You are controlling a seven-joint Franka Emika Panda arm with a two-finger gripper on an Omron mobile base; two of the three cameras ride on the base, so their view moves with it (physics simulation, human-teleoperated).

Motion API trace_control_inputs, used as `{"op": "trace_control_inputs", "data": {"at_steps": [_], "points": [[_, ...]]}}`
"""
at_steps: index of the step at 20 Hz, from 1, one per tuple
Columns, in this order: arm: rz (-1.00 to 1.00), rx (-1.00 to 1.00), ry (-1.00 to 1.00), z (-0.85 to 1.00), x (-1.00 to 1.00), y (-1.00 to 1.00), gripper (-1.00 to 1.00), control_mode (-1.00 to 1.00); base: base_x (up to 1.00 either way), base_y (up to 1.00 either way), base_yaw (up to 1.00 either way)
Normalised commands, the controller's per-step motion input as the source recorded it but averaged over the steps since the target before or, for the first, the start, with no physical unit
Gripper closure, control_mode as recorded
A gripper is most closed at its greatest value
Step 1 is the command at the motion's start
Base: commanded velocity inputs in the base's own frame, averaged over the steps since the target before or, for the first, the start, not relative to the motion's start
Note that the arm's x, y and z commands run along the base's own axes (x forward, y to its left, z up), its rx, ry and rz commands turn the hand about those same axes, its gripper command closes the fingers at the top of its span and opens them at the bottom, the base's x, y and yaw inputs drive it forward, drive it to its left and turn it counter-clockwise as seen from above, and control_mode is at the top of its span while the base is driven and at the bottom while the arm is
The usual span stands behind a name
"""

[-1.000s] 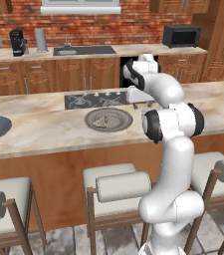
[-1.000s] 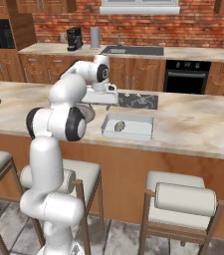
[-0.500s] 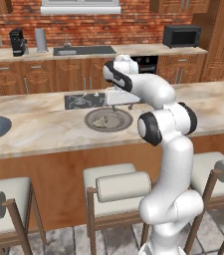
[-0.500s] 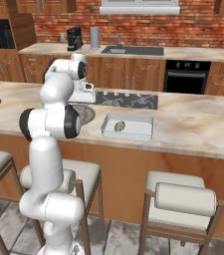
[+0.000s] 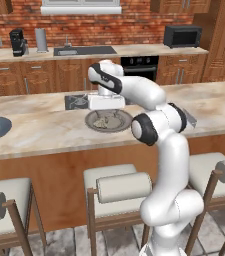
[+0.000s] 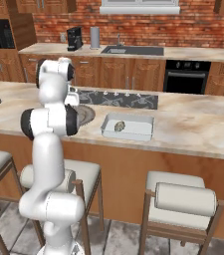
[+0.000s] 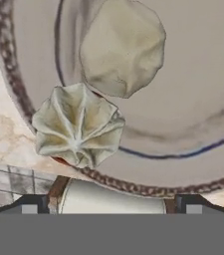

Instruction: Place two dumplings into each of the tupperware containers and then place the containers in the fridge.

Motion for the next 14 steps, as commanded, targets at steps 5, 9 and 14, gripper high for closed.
{"op": "trace_control_inputs", "data": {"at_steps": [5,9,14], "points": [[-0.05,-0.02,0.09,-0.22,-0.01,0.40,-1.00,-1.00,0.00,0.00,0.00],[0.00,-0.05,0.00,-0.13,0.23,0.37,-1.00,-1.00,0.00,0.00,0.00],[-0.01,-0.06,0.00,-0.27,0.24,0.07,-1.00,-1.00,0.00,0.00,0.00]]}}
